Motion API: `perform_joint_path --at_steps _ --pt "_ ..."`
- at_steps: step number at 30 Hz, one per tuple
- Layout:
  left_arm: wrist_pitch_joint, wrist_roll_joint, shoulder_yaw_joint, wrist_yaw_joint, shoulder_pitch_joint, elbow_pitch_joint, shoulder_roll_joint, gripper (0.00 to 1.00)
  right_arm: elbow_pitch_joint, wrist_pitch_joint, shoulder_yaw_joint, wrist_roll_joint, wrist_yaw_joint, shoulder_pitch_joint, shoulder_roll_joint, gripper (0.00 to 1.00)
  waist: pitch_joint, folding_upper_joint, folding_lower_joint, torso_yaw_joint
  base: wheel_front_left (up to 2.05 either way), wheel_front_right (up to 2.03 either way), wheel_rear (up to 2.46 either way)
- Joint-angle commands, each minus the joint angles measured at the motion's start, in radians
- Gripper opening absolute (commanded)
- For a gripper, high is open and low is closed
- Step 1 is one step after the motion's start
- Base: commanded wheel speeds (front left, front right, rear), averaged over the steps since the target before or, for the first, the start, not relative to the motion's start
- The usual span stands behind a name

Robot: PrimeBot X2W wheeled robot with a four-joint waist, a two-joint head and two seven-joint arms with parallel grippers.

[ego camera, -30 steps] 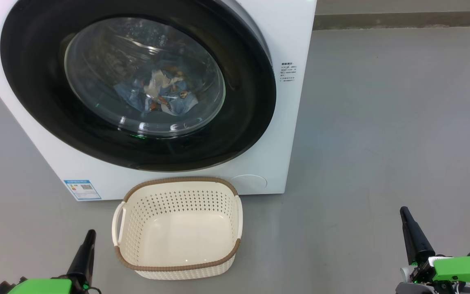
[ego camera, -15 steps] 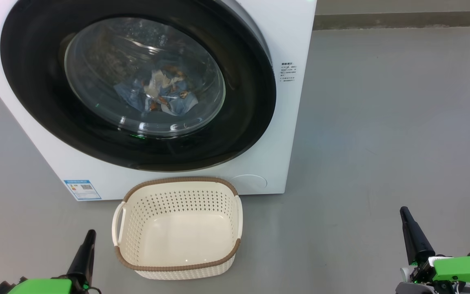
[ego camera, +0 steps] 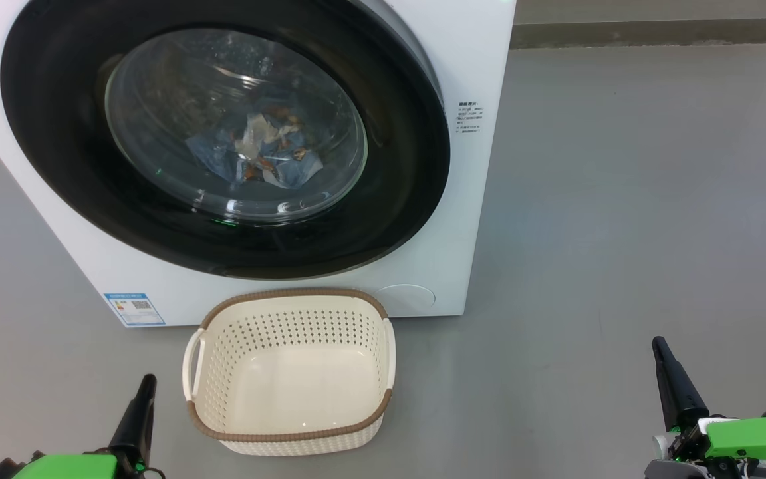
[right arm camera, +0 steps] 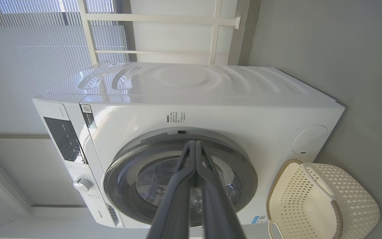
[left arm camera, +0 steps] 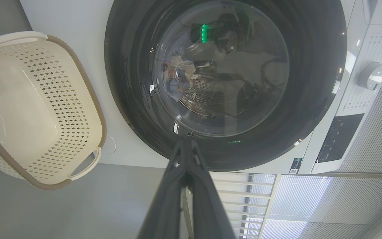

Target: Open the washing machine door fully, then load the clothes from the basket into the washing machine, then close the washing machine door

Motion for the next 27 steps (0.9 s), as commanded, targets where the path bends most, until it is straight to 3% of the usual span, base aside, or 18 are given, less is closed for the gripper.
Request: perform_joint_path --at_steps 1,27 --pt "0.006 -0.008 0.035 -0.003 -0.041 -0.019 0.010 0.00 -0.030 0.008 0.024 0.011 0.002 -0.028 -0.004 0.00 0.000 0.0000 0.0000 0.000 0.00 0.00 0.00" --pt "0.006 -0.009 0.035 -0.003 -0.041 -0.019 0.010 0.00 -0.031 0.008 0.024 0.011 0.002 -0.028 -0.004 0.00 0.000 0.0000 0.0000 0.000 0.00 0.00 0.00"
